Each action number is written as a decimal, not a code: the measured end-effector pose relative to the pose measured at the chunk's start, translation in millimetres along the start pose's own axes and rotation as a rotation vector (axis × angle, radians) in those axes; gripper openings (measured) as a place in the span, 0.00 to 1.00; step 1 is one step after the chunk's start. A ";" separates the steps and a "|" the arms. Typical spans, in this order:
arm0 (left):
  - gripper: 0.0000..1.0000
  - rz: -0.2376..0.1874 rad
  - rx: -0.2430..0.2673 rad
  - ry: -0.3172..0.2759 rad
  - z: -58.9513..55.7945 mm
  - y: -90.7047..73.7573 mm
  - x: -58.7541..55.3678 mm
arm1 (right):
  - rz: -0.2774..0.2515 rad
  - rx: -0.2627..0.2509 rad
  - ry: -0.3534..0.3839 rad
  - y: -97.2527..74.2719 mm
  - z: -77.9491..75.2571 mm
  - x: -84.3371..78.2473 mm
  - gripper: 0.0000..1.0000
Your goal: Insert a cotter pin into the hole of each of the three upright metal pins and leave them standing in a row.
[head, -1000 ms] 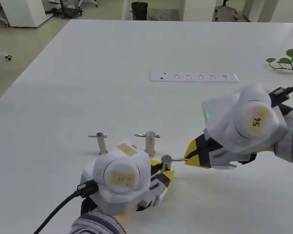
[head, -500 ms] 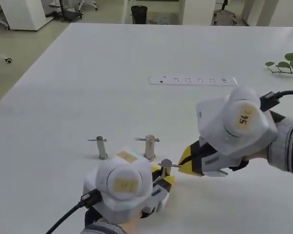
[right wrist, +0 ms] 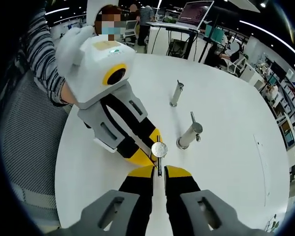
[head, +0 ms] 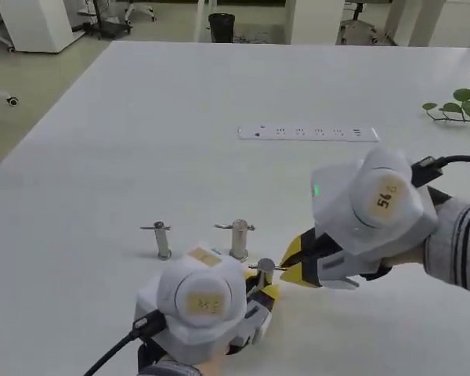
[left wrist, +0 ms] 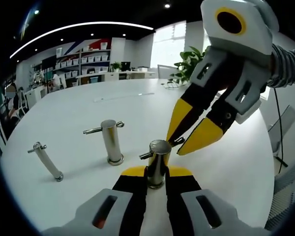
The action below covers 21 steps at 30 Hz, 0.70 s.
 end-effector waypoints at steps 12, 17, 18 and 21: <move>0.10 0.000 -0.003 0.012 0.8 0.0 -0.2 | -0.007 -0.001 0.032 -9.8 -0.2 -4.7 0.00; 0.10 -0.001 -0.002 0.008 0.7 0.1 -0.4 | -0.021 0.004 0.024 -8.7 1.7 -1.0 0.00; 0.10 -0.001 -0.002 0.008 0.7 0.0 -0.5 | -0.018 0.005 0.019 -8.7 1.8 -1.0 0.00; 0.10 -0.002 -0.002 0.011 0.6 0.1 -0.5 | -0.019 0.010 0.005 -8.6 1.1 1.0 0.00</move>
Point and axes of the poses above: the centre of the closed fingertips' face, and the gripper's own axes: y roughly forward along the fingers, z roughly to its left, x roughly out of its top, the point moved 9 cm from there along -y, roughly backward along the fingers, and after that the axes turned 1 degree about y, right-handed, at the moved point
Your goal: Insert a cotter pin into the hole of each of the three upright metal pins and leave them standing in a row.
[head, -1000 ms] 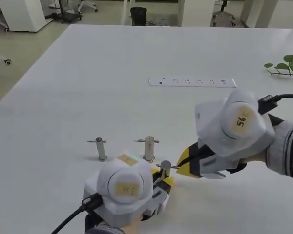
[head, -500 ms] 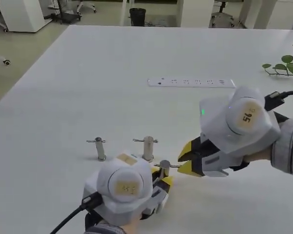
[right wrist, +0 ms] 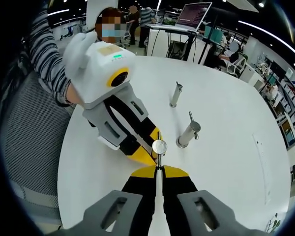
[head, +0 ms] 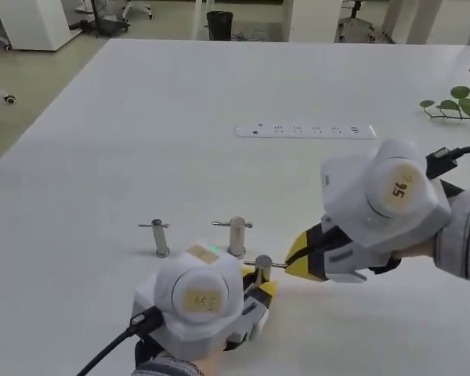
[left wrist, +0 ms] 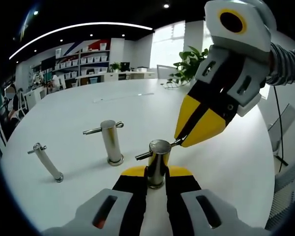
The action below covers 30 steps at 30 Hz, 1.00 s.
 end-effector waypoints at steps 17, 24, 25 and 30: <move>0.10 -0.006 0.019 -0.006 -2.3 0.7 -0.1 | -0.007 0.001 -0.049 6.0 0.2 3.8 0.00; 0.10 -0.003 0.019 -0.010 -1.8 1.3 0.0 | -0.016 0.002 -0.059 6.1 0.4 3.0 0.00; 0.10 -0.002 0.019 -0.013 -1.7 1.4 0.0 | -0.016 0.001 -0.061 6.3 0.2 2.8 0.00; 0.11 0.004 0.015 -0.022 -1.3 1.6 0.1 | -0.020 -0.001 -0.065 8.4 0.6 2.7 0.00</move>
Point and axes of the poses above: the centre of the closed fingertips' face, and the gripper's own axes: y roughly forward along the fingers, z roughly to its left, x roughly out of its top, the point moved 9 cm from there along -y, roughly backward along the fingers, and after that the axes turned 1 degree about y, right-handed, at the moved point
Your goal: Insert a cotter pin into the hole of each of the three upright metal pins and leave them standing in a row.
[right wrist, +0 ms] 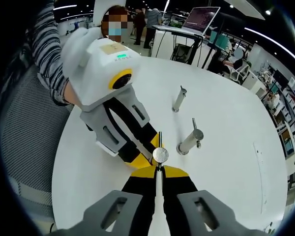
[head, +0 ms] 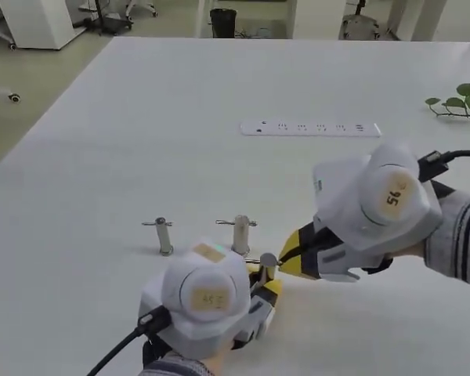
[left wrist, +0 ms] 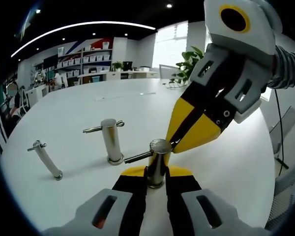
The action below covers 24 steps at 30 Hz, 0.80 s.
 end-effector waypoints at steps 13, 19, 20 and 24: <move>0.33 0.038 -0.055 0.046 3.9 -11.1 -1.2 | -0.061 0.004 0.135 4.6 0.2 2.8 0.11; 0.42 0.033 -0.081 0.051 3.2 -16.6 3.2 | -0.077 0.017 0.166 12.3 0.0 4.6 0.12; 0.43 0.029 -0.088 0.048 2.9 -17.7 4.1 | -0.078 0.018 0.171 13.9 -0.5 4.3 0.12; 0.47 0.025 -0.102 0.053 3.3 -21.8 6.0 | -0.097 0.024 0.211 17.6 -2.5 3.5 0.11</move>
Point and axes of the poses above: the centre of the closed fingertips' face, and the gripper's own axes: y roughly forward along the fingers, z roughly to its left, x roughly out of its top, the point moved 9 cm from there along -y, roughly backward along the fingers, and after that the axes turned 1 degree about y, right-handed, at the moved point
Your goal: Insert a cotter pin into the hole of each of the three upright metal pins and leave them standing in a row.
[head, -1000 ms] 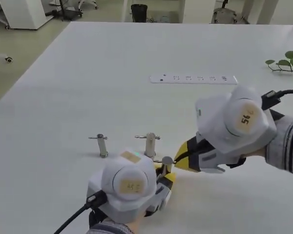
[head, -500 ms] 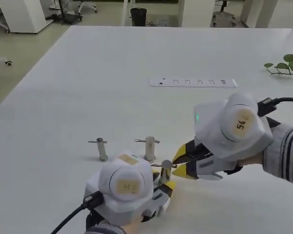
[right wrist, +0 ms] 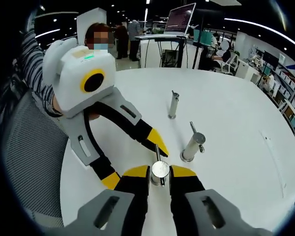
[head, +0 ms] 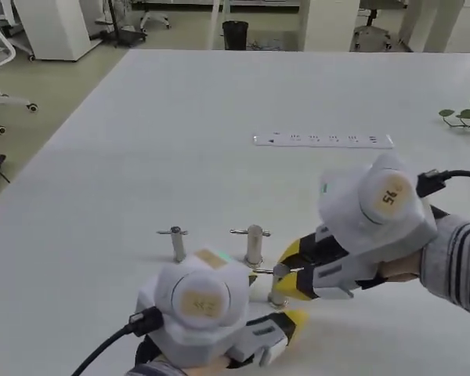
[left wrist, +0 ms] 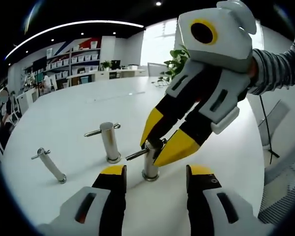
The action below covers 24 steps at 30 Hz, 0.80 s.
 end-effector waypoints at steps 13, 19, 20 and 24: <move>0.59 -0.014 -0.002 0.002 9.4 -22.2 3.6 | -0.010 0.005 0.074 -6.8 -8.6 -4.1 0.08; 0.63 -0.014 0.009 0.008 15.1 -32.8 3.5 | 0.009 -0.016 0.069 -18.3 -21.2 -6.4 0.08; 0.64 -0.015 0.010 0.007 15.8 -34.2 4.1 | 0.012 -0.020 0.069 -19.8 -22.9 -6.8 0.08; 0.67 -0.026 0.015 -0.002 20.1 -40.2 6.0 | 0.021 -0.029 0.066 -25.5 -30.5 -9.3 0.08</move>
Point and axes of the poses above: the centre of the closed fingertips' face, and the gripper's own axes: y roughly forward along the fingers, z roughly to its left, x roughly out of its top, the point moved 9 cm from there along -y, roughly backward along the fingers, and after that the axes turned 1 degree about y, right-handed, at the moved point
